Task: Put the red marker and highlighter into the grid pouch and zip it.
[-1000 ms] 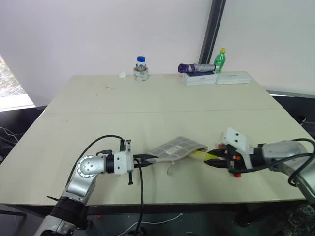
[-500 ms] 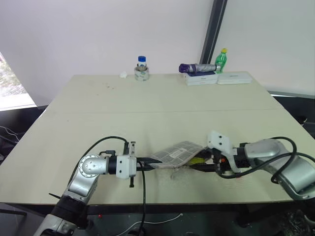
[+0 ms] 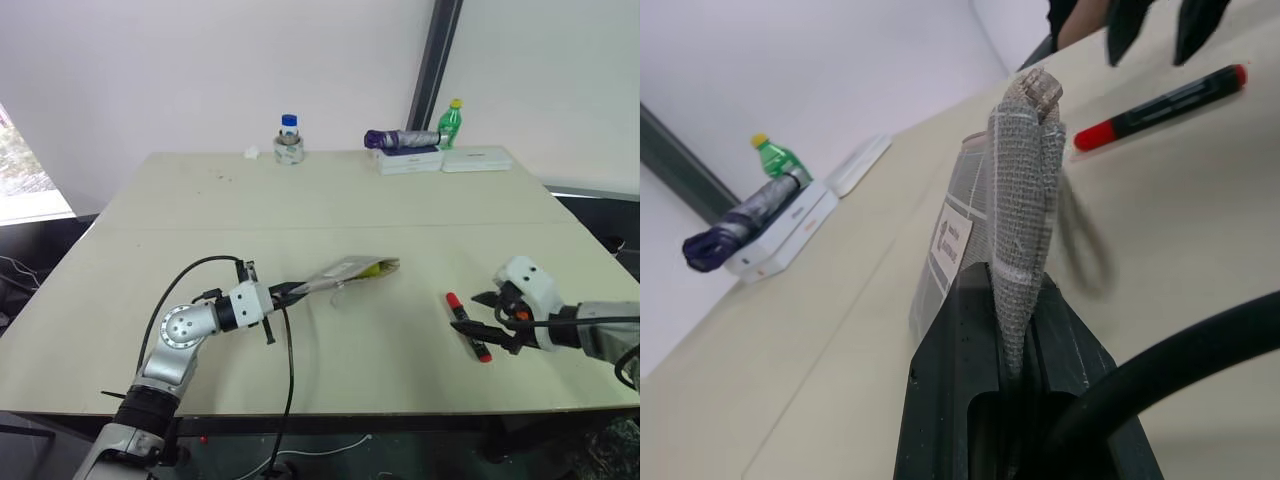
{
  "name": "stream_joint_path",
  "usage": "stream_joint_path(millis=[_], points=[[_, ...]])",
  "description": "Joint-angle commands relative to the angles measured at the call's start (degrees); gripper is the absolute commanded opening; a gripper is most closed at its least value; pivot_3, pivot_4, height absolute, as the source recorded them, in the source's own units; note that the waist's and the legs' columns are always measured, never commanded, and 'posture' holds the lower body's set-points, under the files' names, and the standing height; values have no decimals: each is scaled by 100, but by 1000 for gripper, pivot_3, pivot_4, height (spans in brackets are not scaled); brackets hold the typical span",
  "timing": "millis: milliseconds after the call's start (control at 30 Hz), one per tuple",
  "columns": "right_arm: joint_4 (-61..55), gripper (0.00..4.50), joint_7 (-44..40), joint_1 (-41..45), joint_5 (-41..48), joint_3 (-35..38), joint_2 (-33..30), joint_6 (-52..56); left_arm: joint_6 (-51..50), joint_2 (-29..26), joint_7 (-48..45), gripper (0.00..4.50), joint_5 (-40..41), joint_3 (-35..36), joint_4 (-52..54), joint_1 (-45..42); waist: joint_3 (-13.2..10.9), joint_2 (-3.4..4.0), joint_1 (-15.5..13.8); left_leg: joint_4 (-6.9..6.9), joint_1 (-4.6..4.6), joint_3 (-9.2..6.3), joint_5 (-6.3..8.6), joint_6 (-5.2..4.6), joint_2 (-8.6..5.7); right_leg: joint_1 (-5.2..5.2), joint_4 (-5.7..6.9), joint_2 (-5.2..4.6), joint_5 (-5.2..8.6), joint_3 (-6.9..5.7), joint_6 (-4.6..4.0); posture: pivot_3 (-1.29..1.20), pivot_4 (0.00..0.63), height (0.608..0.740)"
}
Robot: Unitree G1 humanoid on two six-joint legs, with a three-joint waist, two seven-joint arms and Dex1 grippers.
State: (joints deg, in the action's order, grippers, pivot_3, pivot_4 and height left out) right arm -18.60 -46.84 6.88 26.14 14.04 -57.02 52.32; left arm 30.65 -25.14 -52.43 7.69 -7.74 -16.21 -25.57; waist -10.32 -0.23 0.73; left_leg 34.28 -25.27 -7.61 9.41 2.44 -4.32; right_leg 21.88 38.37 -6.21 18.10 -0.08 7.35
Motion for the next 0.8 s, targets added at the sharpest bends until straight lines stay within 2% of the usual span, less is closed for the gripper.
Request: stream_joint_path(millis=[33,167,200,267,433,467,633,800], points=[[83,3818,277,-86,-34,101,185,116,167,70,116,0,-38,30,33,-107,0,0,13,0,1,0,0,0,1,0,0,0,0,0,0,0,150,736],[213,3818,423,-129,-74,37,310,156,160,123,120,0,-47,3,16,-97,0,0,3,2,2,1,0,0,0,-2,2,1,0,0,0,0,150,736],[245,3584,454,-116,-82,8,339,161,152,141,116,0,-47,-12,10,-89,0,0,3,2,2,1,0,0,0,-3,2,1,-1,0,1,0,150,736],[293,3006,500,-87,-111,-55,359,161,147,173,112,0,-58,-38,5,-70,0,0,2,2,2,1,0,0,0,-4,2,1,-1,-1,1,0,150,736],[260,481,503,-10,-110,-141,363,135,109,280,119,0,-81,-107,64,-8,0,0,3,3,3,1,0,0,0,-5,2,1,-1,-1,1,0,150,736],[221,206,478,-17,-135,-174,323,97,90,338,130,0,-76,-139,85,16,0,1,3,4,3,1,0,0,0,-7,2,2,-1,-2,1,0,150,736],[-67,200,274,-120,-314,-222,-9,-220,49,528,217,0,-95,-235,95,21,1,1,-1,7,3,0,0,0,-1,-9,2,1,-1,-3,2,0,150,736],[-586,200,-242,-79,-123,153,-470,-481,67,563,147,0,-55,-284,58,-21,1,2,6,8,3,1,0,-1,-1,-9,2,1,-1,-3,2,0,150,736]])
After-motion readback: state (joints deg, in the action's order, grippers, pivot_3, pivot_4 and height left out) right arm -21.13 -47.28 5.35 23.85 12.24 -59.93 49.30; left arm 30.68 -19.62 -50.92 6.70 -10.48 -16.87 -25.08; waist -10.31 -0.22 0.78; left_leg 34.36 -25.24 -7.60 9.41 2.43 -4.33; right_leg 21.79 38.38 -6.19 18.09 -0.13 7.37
